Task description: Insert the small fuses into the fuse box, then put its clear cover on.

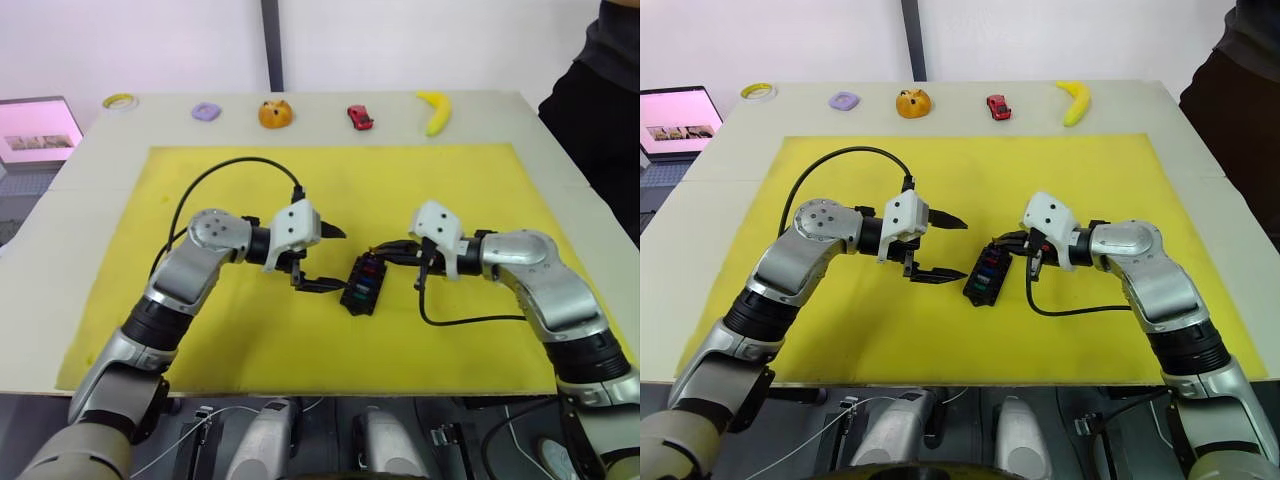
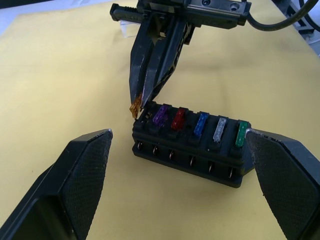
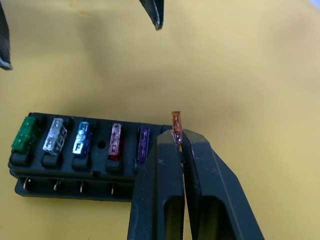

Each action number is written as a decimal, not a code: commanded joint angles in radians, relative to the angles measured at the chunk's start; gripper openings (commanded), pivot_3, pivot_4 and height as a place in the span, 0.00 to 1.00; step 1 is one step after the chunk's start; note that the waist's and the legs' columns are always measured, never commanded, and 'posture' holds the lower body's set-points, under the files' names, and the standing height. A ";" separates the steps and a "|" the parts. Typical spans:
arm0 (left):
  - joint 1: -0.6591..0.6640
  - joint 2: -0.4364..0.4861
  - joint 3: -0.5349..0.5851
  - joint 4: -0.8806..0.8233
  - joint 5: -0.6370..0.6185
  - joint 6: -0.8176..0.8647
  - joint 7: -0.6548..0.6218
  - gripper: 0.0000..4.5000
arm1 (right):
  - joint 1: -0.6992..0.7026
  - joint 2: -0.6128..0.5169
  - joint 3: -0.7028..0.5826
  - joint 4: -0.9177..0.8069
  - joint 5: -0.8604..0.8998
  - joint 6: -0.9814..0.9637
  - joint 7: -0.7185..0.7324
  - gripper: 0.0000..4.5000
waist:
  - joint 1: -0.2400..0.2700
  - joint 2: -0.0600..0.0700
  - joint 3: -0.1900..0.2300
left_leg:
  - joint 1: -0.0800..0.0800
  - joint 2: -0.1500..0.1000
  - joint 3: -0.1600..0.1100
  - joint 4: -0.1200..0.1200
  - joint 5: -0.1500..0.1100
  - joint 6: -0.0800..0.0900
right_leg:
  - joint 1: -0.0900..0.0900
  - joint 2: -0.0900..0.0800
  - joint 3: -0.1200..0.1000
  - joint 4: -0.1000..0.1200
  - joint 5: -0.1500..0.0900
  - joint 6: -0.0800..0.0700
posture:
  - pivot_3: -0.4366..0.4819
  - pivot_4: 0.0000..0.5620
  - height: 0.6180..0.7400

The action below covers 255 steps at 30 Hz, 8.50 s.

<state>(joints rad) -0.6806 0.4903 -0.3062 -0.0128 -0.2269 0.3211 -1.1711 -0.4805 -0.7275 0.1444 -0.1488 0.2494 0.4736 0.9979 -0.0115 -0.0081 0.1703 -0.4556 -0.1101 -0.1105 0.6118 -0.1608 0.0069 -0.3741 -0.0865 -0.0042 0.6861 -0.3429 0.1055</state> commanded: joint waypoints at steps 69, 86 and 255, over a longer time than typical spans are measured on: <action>-0.007 -0.003 0.015 -0.027 -0.002 -0.013 0.013 1.00 | -0.044 -0.018 0.058 -0.016 -0.079 0.064 0.019 0.01 | 0.000 0.000 0.000 | 0.000 0.000 0.000 0.000 0.000 0.000 | 0.000 0.000 0.000 0.000 0.000 0.000 | 0.48 0.27 0.96; 0.004 -0.003 0.015 -0.021 -0.001 -0.029 0.021 1.00 | -0.052 -0.034 -0.074 -0.162 0.062 0.142 0.029 0.45 | 0.001 0.000 0.000 | 0.000 0.000 0.000 0.000 0.000 0.000 | 0.000 0.000 0.000 0.000 0.000 0.000 | 0.48 0.27 0.96; 0.072 0.026 0.167 -0.265 -0.298 0.152 0.095 1.00 | 0.293 0.113 -0.565 -0.227 0.286 0.631 -0.941 0.99 | 0.018 0.002 -0.001 | 0.012 0.002 0.004 -0.013 -0.001 0.001 | 0.008 0.000 0.002 -0.008 -0.002 -0.003 | 0.48 0.27 0.96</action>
<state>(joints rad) -0.5935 0.5171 -0.1444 -0.2623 -0.5301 0.4920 -1.0791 -0.1739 -0.6141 -0.4016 -0.3654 0.5493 1.1066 0.0563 0.0070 -0.0058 0.1691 -0.4435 -0.1085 -0.1064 0.5987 -0.1616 0.0083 -0.3662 -0.0870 -0.0020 0.6776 -0.3449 0.1025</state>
